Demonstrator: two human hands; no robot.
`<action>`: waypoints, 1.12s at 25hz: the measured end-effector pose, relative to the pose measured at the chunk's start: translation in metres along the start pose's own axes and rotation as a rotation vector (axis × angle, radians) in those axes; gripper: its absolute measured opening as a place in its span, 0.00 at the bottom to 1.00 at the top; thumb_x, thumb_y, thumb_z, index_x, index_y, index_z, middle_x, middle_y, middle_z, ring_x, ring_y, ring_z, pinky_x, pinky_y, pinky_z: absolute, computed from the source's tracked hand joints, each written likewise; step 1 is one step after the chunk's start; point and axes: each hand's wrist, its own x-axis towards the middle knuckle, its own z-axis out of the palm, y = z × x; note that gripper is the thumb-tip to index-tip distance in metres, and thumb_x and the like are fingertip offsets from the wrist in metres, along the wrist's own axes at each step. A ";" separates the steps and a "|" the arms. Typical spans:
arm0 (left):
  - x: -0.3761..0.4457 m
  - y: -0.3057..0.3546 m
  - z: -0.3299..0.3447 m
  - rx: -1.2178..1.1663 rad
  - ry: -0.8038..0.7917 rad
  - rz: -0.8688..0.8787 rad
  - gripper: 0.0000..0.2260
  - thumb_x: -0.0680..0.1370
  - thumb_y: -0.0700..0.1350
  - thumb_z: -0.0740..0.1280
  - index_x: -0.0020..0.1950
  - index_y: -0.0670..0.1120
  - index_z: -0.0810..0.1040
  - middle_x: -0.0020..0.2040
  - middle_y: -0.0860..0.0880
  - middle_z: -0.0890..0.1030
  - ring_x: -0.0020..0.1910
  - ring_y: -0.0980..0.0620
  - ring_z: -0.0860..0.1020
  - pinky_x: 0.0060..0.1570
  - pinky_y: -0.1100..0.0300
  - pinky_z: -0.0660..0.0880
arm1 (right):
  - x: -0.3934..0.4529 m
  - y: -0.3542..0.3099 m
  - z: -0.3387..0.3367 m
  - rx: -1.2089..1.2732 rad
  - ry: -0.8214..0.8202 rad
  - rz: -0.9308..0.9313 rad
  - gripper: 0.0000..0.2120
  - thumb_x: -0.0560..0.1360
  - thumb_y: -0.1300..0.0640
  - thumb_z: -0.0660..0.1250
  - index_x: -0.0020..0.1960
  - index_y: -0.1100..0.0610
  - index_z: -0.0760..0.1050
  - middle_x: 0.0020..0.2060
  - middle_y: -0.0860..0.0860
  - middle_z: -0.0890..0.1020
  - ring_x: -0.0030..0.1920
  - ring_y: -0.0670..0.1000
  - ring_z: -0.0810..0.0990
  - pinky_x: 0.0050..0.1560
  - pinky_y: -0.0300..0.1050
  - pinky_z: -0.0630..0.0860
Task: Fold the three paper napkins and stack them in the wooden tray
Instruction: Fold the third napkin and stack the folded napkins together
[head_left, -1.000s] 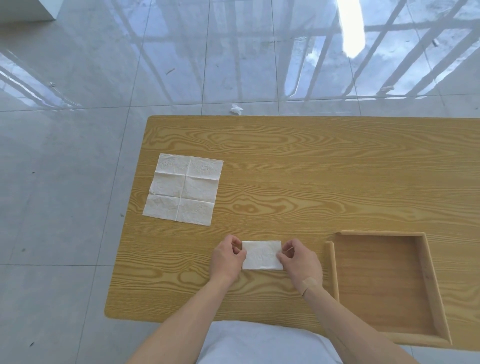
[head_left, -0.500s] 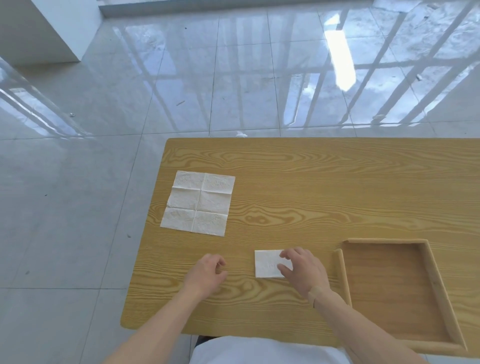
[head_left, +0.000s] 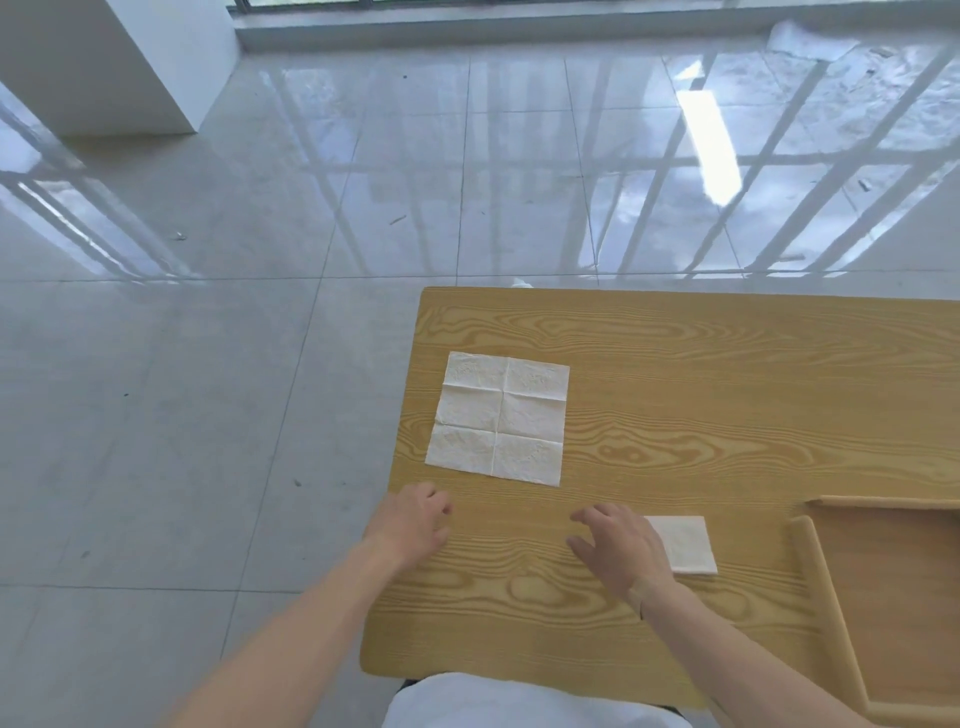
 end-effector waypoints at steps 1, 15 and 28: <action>0.002 -0.010 -0.003 -0.001 0.001 0.005 0.14 0.79 0.52 0.62 0.64 0.51 0.74 0.63 0.51 0.74 0.61 0.49 0.72 0.58 0.53 0.72 | 0.002 -0.006 0.001 -0.007 0.011 0.010 0.18 0.79 0.43 0.61 0.66 0.47 0.73 0.61 0.44 0.78 0.64 0.50 0.72 0.62 0.45 0.70; 0.046 -0.039 -0.010 0.107 0.077 0.123 0.23 0.80 0.52 0.62 0.74 0.50 0.63 0.75 0.50 0.64 0.73 0.47 0.62 0.68 0.49 0.64 | 0.050 -0.044 -0.005 -0.172 -0.025 0.007 0.28 0.78 0.45 0.64 0.75 0.48 0.60 0.74 0.48 0.66 0.73 0.53 0.61 0.67 0.52 0.66; 0.028 -0.027 0.014 0.102 0.228 0.208 0.03 0.76 0.44 0.69 0.48 0.47 0.80 0.47 0.49 0.80 0.46 0.46 0.78 0.46 0.52 0.75 | 0.037 -0.048 0.024 -0.209 0.018 -0.090 0.12 0.77 0.57 0.66 0.60 0.50 0.76 0.54 0.47 0.80 0.54 0.54 0.76 0.53 0.47 0.72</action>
